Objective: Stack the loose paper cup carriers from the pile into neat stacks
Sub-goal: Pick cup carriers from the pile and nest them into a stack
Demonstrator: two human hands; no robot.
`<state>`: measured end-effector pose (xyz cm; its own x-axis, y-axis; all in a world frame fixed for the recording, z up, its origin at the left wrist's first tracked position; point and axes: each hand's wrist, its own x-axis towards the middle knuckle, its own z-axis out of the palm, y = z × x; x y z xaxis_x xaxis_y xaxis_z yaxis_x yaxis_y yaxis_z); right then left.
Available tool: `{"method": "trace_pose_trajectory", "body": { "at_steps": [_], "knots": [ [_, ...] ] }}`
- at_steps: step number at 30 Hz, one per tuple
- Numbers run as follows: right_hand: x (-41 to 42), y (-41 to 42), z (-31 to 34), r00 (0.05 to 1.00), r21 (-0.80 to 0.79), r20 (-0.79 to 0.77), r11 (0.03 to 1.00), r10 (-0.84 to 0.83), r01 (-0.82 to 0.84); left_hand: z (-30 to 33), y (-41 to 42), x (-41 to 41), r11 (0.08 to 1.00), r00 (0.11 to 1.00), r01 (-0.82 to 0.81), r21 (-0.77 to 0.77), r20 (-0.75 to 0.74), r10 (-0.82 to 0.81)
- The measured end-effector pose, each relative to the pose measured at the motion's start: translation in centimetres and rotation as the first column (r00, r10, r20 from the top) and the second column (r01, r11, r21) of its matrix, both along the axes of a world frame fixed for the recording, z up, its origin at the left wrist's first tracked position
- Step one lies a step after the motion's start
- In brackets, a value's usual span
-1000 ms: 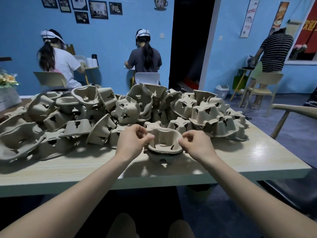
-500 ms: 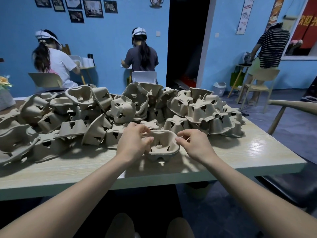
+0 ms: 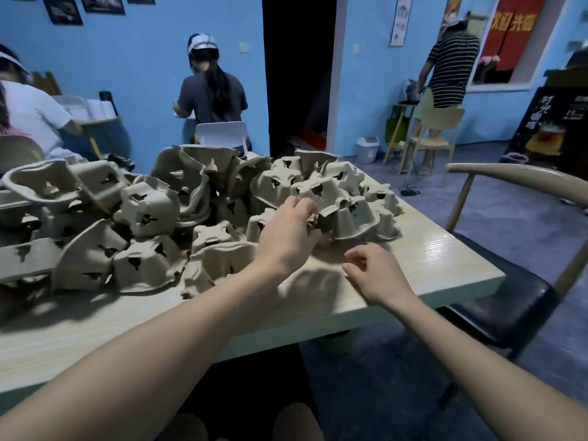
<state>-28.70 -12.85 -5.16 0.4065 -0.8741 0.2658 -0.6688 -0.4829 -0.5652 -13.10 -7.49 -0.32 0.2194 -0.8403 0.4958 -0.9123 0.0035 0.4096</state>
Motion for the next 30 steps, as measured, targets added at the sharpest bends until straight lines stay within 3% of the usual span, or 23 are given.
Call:
{"method": "trace_pose_trajectory", "body": {
  "at_steps": [6,15,20,25,30],
  "knots": [
    [-0.5,-1.3,-1.1,0.996,-0.032,-0.074,0.998,0.049,-0.052,-0.4,-2.6,-0.4,0.992,0.954,0.015,-0.124,0.298,0.022],
    [-0.5,-1.0,-1.6,0.995,-0.071,-0.083,0.996,0.052,-0.058,0.0,-3.4,-0.1,0.993,0.971,0.004,-0.122,0.237,0.025],
    [-0.5,-0.8,-1.2,0.994,-0.042,-0.102,0.998,0.049,-0.054,1.3,-2.2,0.5,0.98,0.993,-0.017,-0.196,0.108,0.039],
    [-0.6,-0.3,-0.5,0.993,-0.026,-0.104,0.998,0.056,-0.059,2.8,-0.3,1.9,0.964,0.98,-0.101,-0.244,-0.192,0.054],
    [1.0,1.5,1.8,0.994,-0.061,0.085,0.996,0.065,-0.06,3.3,2.4,3.5,0.968,0.877,-0.126,-0.217,-0.48,0.007]
  ]
}}
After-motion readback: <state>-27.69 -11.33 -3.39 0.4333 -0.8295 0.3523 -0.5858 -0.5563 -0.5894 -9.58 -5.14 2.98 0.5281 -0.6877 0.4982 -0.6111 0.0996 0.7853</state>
